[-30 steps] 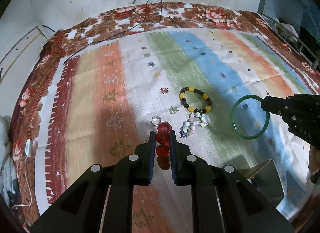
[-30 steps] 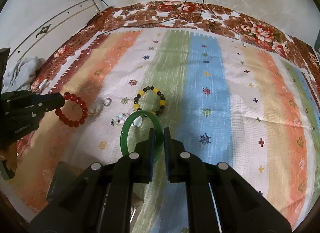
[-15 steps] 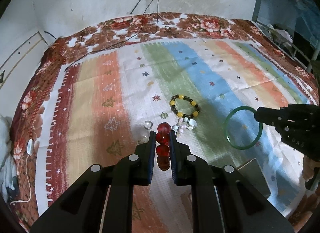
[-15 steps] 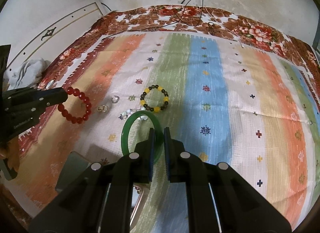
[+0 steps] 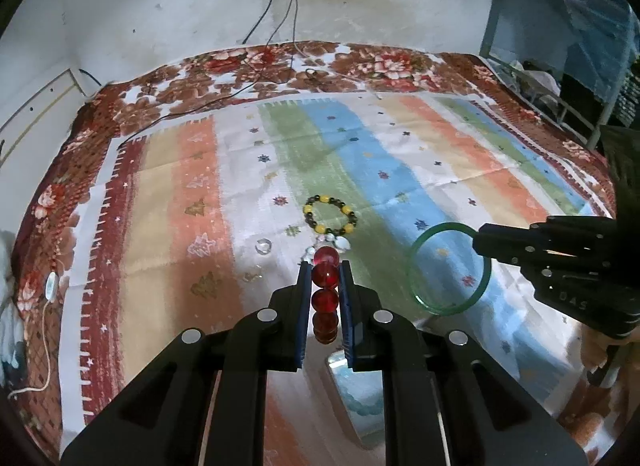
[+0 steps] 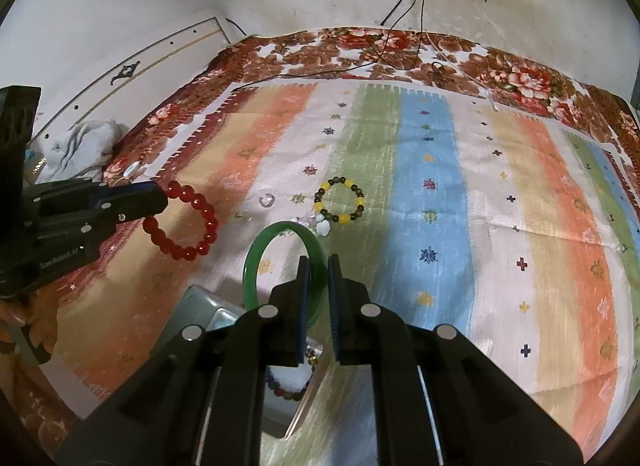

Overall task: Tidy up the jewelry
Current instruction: 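Lift both held pieces and carry them over the silver tin, then open both tools to drop the red bracelet and bangle into the tin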

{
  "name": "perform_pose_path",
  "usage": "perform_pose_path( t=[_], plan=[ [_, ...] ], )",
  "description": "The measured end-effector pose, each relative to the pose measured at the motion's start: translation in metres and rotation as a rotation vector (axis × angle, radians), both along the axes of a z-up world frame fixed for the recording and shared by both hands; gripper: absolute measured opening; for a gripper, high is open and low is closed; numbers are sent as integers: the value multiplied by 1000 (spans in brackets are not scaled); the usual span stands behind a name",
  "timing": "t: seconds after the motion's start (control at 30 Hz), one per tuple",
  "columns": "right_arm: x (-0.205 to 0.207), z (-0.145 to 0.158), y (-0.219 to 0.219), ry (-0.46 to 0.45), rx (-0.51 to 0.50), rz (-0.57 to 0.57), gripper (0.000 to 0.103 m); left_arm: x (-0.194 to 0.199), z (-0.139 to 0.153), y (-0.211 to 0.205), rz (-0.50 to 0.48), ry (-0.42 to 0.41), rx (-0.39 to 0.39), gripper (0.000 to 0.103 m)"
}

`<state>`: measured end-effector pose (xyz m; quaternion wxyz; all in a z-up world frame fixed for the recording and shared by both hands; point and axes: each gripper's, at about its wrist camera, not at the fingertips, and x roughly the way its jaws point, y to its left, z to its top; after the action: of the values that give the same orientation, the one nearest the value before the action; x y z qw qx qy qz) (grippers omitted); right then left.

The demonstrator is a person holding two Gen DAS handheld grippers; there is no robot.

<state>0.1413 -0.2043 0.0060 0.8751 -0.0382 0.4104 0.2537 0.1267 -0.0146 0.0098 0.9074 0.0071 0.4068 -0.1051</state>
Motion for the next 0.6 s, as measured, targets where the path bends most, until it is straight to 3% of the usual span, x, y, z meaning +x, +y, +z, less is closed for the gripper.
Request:
perform_pose_path(
  t=[0.6],
  plan=[
    [-49,-13,-2,35,-4,32,10,-53,-13,-31,-75,27,-16,13]
  ],
)
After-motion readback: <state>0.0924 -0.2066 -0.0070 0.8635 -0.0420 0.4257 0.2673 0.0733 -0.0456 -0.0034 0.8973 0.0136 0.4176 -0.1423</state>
